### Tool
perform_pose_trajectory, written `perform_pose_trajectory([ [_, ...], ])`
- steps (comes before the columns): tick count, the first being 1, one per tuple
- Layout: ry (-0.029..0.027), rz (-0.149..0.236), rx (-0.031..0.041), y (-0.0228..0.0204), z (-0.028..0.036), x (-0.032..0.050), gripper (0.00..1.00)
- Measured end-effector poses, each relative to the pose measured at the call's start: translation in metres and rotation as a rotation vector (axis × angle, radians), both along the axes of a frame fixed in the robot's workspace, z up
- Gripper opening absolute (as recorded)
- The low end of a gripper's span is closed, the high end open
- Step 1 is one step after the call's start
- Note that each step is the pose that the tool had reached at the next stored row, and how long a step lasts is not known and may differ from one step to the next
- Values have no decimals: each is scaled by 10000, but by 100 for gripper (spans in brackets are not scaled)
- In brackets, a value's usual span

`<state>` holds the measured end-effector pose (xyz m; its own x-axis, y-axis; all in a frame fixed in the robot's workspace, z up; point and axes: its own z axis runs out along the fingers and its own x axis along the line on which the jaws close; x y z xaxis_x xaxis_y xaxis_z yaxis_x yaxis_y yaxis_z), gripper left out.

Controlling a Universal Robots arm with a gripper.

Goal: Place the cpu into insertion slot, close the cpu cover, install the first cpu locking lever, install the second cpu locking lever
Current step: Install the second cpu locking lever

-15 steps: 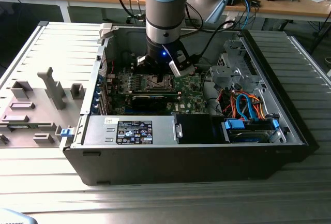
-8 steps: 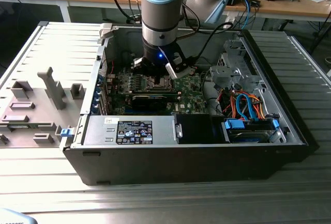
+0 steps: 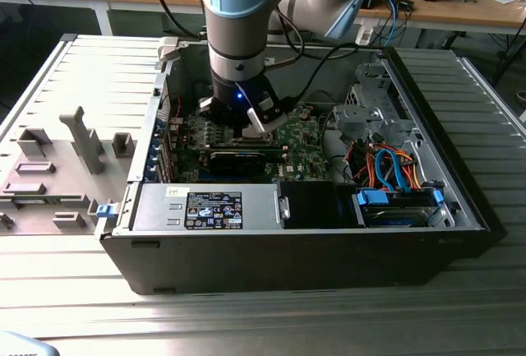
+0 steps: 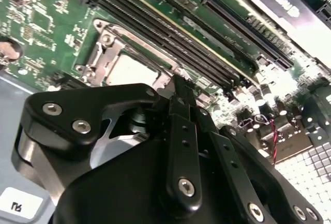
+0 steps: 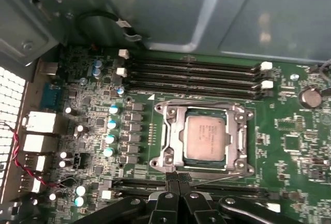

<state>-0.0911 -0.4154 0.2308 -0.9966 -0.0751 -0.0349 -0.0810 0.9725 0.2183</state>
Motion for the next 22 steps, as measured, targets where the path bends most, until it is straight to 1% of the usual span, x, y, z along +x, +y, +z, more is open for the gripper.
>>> perform_pose_trajectory([
  [2,0,0,1,-11,-27,-30,11],
  [5,0,0,0,-22,-48,-73,11],
  [8,1,2,1,-39,-77,-92,11],
  [12,0,2,3,-43,-130,-142,11],
  [13,0,1,7,-43,-156,-159,11],
  [14,1,8,7,-43,-183,-160,11],
  [17,0,37,8,-41,-221,-161,11],
  [18,1,55,7,-38,-232,-161,11],
  [20,1,110,8,-11,-251,-161,11],
  [21,1,127,8,4,-255,-161,11],
  [22,-1,158,10,32,-265,-160,11],
])
